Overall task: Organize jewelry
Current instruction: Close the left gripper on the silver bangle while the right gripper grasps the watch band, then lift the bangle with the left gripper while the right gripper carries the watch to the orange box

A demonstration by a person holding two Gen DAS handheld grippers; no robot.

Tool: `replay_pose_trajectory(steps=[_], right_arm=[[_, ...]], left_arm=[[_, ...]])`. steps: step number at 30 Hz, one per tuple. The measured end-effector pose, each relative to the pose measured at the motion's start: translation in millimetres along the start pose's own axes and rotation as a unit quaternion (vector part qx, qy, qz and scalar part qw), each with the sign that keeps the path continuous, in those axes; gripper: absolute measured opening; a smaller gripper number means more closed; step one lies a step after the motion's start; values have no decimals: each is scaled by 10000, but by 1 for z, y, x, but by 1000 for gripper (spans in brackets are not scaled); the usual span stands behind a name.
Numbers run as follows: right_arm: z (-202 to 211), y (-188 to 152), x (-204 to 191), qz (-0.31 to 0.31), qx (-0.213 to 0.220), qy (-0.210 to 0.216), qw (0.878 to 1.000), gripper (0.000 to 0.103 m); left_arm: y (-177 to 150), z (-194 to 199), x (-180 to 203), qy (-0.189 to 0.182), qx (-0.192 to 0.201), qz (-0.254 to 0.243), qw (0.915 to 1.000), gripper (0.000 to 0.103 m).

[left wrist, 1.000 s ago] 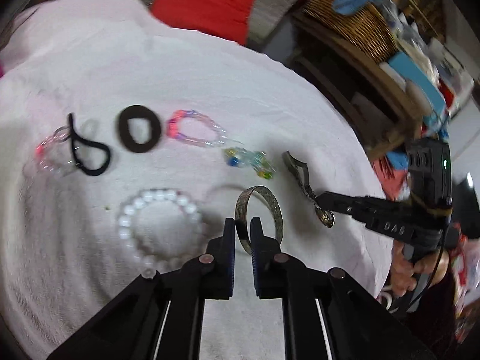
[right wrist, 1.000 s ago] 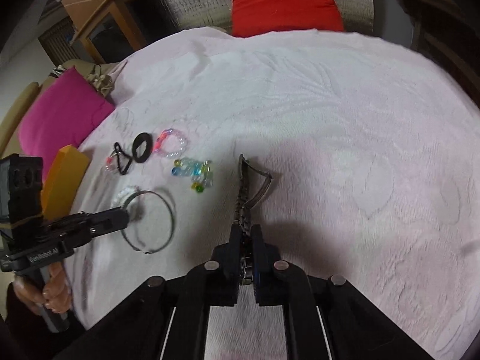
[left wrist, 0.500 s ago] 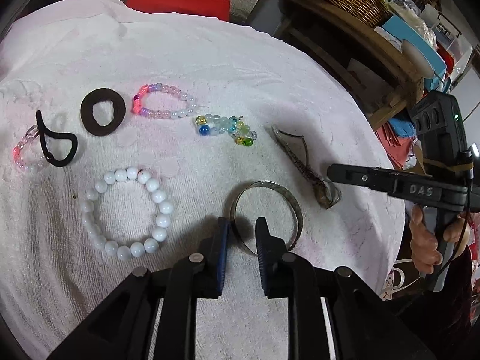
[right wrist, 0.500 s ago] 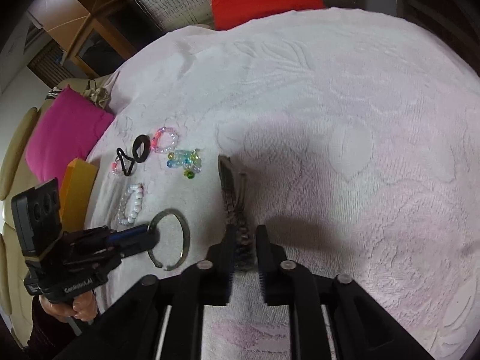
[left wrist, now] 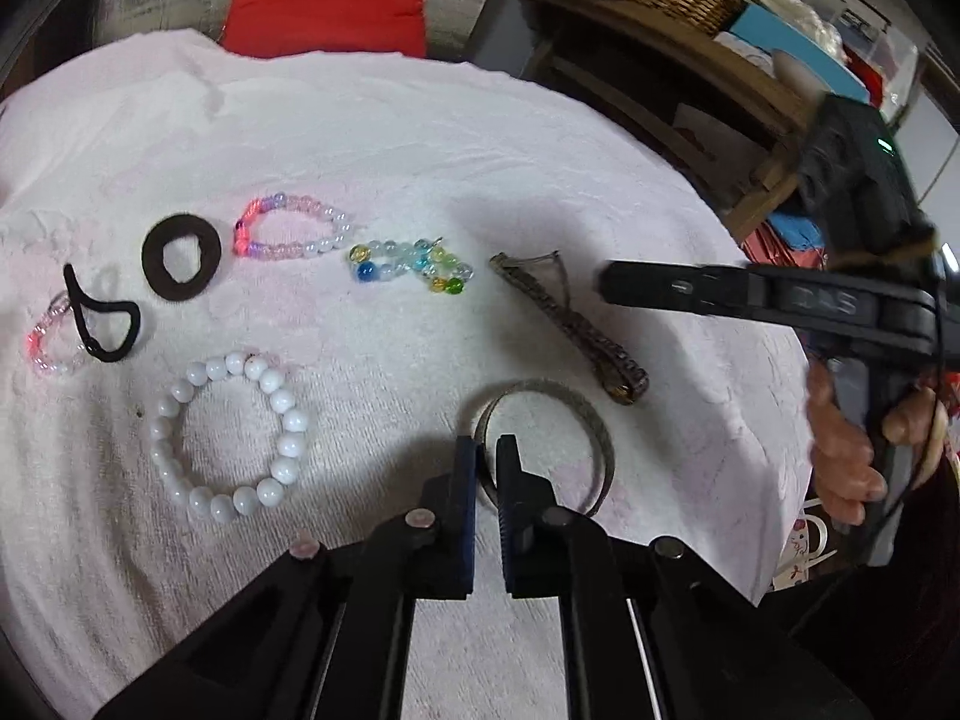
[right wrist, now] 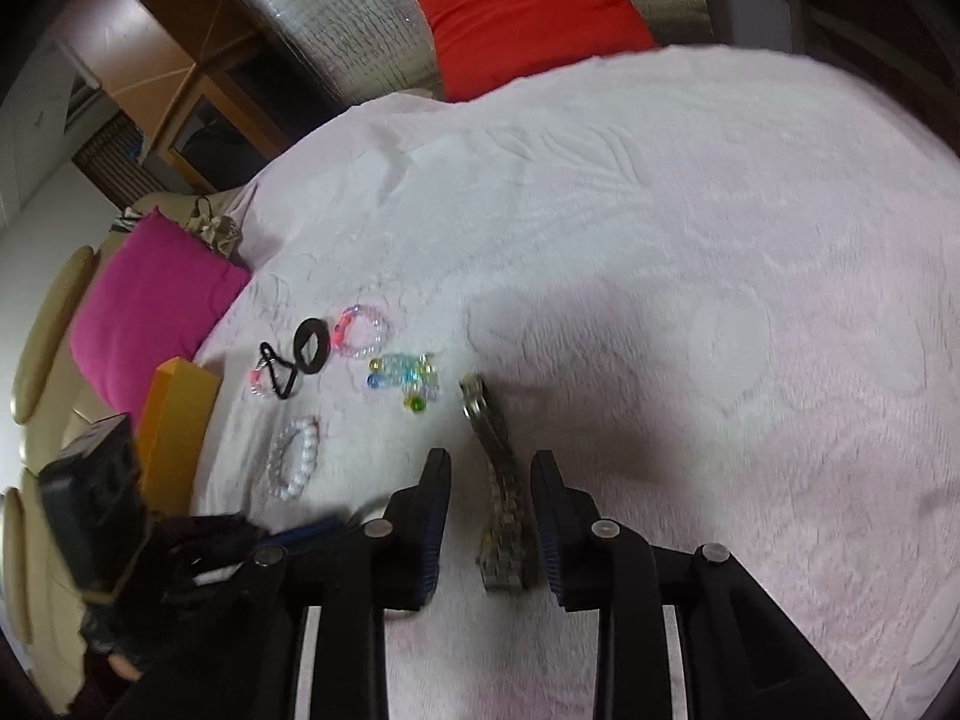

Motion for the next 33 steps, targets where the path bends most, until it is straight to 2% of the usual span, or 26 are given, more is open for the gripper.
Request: replay_pose_trajectory(steps=[7,8,9,10,13,17,18,19,20,21,23,26,30,33], right_arm=[[-33,10,-9,104,-169,-451,9988,31],[-35,10,-10,123,-160,-553,9983,25],[-34,9,-11,163,-119,-652,9977,14],[-32,8,-13,198,-92,-764,9968,11],[-21,4,-13,98,86,-756,9970,11],[1,-3,-10,-22,420,-776,9961,11],[8,-5,-4,-136,507,-758,9957,11],[11,-5,-2,-184,542,-742,9956,11],[15,-6,1,-232,578,-710,9955,11],[17,-6,7,-297,585,-642,9958,11],[17,-6,15,-379,503,-591,9963,11],[16,-6,20,-395,428,-582,9966,11],[16,-4,20,-376,414,-470,9973,11],[14,-4,17,-351,408,-459,9975,11]], left_arm=[[-13,27,-4,-87,202,-114,9997,4],[-17,31,-6,-79,213,-118,9997,4],[-21,33,-9,-80,218,-111,9997,4],[-24,36,-11,-123,231,-85,9996,4],[-28,40,-10,-305,287,-173,9990,4],[-25,34,2,-353,218,-294,9987,6],[-22,29,7,-270,187,-328,9989,10],[-20,23,12,-151,134,-360,9991,27],[-20,20,15,-37,94,-384,9992,52],[-19,14,20,217,46,-408,9989,61],[-19,11,27,415,65,-509,9978,65],[-17,8,33,477,49,-551,9973,69],[-14,-8,29,615,-214,-367,9972,69],[-14,-11,35,697,-158,-469,9963,71]])
Point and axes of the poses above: each gripper's, at about its wrist camera, not at the fingertips, and z roughly against the way its jaws point, x to its right, y to its top, the point moved 1 cm from there along -z, roughly the way its jaws point, and after that the axes turned 9 degrees about -x, right-handed, at the moved point
